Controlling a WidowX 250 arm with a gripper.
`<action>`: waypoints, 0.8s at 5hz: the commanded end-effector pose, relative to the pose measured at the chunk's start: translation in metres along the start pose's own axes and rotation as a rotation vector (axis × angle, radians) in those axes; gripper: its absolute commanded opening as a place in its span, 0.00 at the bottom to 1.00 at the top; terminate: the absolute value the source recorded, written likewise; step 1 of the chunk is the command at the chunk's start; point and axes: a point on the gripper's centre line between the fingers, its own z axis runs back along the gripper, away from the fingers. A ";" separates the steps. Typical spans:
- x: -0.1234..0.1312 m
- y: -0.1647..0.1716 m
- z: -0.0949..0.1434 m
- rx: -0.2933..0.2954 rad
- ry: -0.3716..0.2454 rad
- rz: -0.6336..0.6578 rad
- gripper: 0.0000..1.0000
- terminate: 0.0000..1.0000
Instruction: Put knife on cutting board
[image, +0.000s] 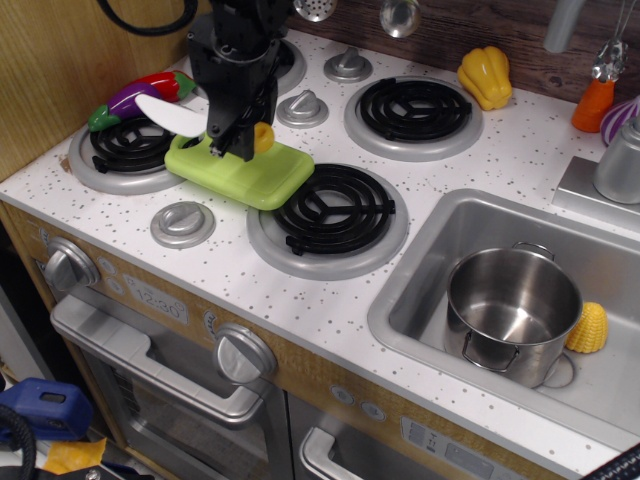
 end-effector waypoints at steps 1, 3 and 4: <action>-0.001 -0.011 0.002 -0.059 0.025 -0.033 1.00 0.00; 0.000 -0.011 0.000 -0.081 0.044 -0.055 1.00 0.00; 0.000 -0.011 0.000 -0.081 0.044 -0.055 1.00 1.00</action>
